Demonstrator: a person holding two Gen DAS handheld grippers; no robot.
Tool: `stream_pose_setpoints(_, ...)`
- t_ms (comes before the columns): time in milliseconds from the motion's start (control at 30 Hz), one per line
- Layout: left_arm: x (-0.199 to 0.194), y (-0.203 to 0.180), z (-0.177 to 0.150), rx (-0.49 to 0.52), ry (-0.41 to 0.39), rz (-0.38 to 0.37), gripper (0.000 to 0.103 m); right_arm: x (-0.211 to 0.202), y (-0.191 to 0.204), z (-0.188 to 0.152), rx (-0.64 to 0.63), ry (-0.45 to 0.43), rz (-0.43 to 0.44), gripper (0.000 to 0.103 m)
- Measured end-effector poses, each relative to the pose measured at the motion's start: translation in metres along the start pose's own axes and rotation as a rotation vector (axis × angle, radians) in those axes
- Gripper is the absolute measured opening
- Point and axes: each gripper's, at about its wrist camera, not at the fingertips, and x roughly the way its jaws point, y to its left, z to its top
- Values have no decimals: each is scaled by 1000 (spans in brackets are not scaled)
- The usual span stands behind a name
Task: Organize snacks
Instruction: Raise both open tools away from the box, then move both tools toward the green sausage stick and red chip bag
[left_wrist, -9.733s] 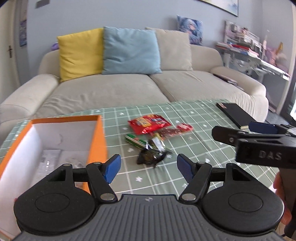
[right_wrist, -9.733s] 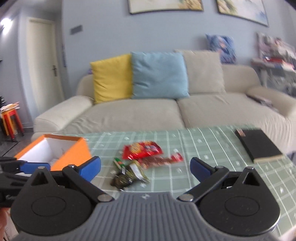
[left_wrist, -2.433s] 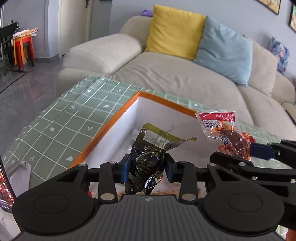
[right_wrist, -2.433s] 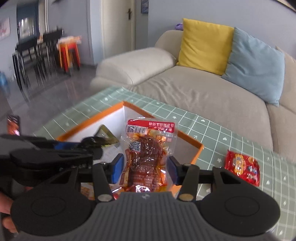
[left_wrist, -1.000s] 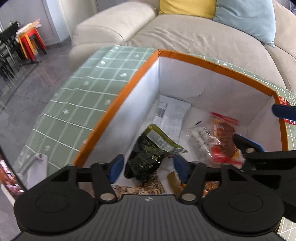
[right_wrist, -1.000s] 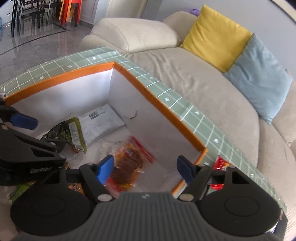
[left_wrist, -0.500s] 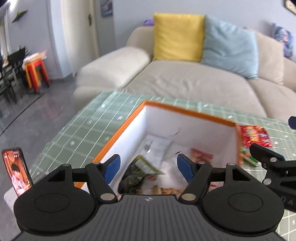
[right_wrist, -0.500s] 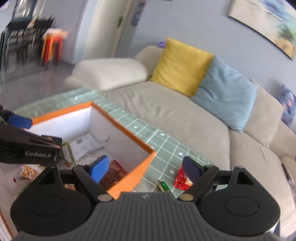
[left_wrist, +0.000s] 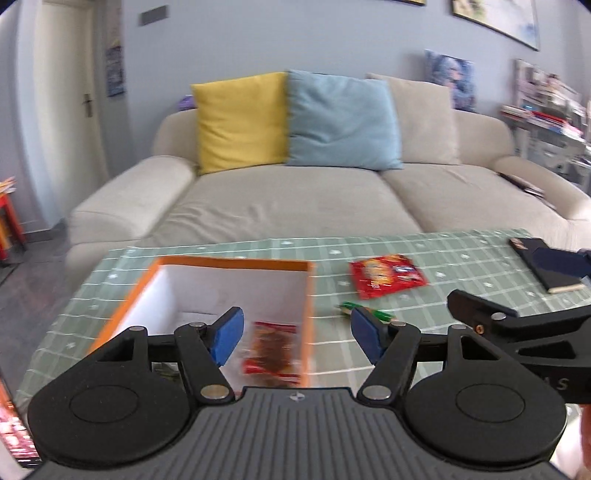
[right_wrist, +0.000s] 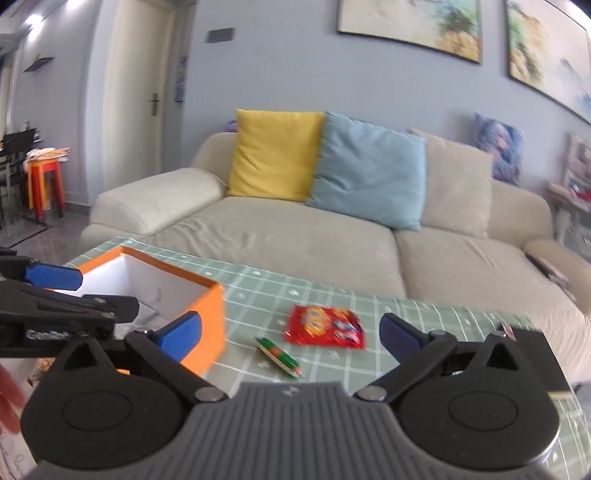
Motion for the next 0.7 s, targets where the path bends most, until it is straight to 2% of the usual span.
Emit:
stream_pose_setpoints(133,6,-25,-4,41,13,-14,77,-4,-28,-17,39,15,-41,99)
stream_pose_setpoints(233,13,-37,-5,33,38,-51,77,-2,-45,-28,62,26,-105,99)
stream_pose_setpoints(333,20,-49,-4,41,34,-90,77,4,-63,-35,105,43,-133,99)
stream_pose_setpoints(533,41,-69,-1,62,75,-197,85,26,-88,-45,168,86,-130,99)
stream_pose_setpoints(700,66,-76,1,67,130,-212,87,48,-107,-56,189,136,-108,99)
